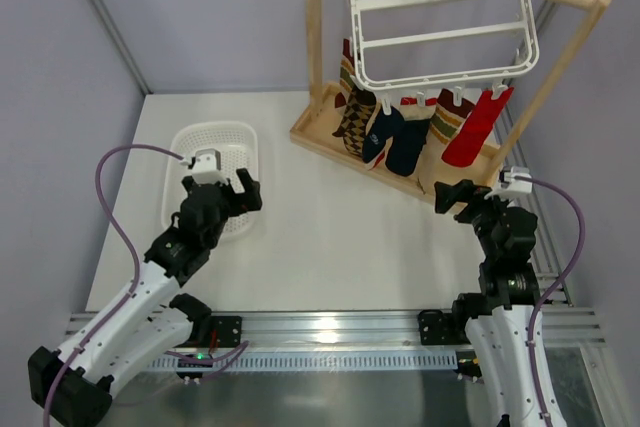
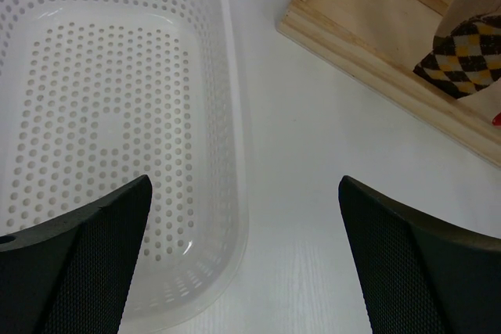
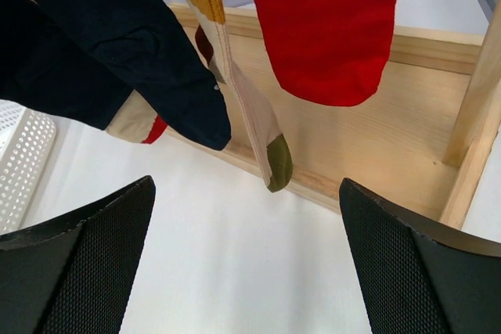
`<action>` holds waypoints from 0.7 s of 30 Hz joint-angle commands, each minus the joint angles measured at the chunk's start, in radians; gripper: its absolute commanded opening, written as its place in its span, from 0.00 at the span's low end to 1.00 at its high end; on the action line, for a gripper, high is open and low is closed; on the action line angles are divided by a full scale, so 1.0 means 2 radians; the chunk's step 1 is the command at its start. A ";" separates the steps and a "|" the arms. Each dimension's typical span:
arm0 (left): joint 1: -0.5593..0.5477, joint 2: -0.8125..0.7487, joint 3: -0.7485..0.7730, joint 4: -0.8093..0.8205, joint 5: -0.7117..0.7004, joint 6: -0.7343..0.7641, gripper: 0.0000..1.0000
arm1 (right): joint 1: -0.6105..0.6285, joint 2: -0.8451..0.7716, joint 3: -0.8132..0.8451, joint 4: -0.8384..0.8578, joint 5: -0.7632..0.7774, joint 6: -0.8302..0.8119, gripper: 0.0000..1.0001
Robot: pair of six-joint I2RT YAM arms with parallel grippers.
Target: Remove the socks clipped to the hanger
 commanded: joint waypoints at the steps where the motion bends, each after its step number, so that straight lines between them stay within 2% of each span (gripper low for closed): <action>1: -0.001 -0.015 -0.008 0.035 0.023 0.008 1.00 | 0.001 0.003 0.005 0.051 -0.032 -0.009 1.00; 4: 0.000 -0.019 -0.021 0.051 0.054 0.016 1.00 | 0.001 0.001 0.006 0.061 -0.029 -0.017 1.00; 8: 0.000 -0.008 -0.015 0.048 0.075 0.017 1.00 | 0.002 0.014 0.030 0.059 0.040 -0.034 1.00; 12: 0.000 0.004 -0.005 0.050 0.093 0.018 1.00 | 0.001 0.085 0.082 0.065 0.100 -0.062 1.00; 17: 0.000 -0.002 -0.005 0.058 0.111 0.019 1.00 | 0.000 0.169 0.129 0.090 0.093 -0.076 1.00; 21: 0.000 -0.007 -0.011 0.060 0.108 0.019 1.00 | -0.003 0.198 0.135 0.114 0.105 -0.080 1.00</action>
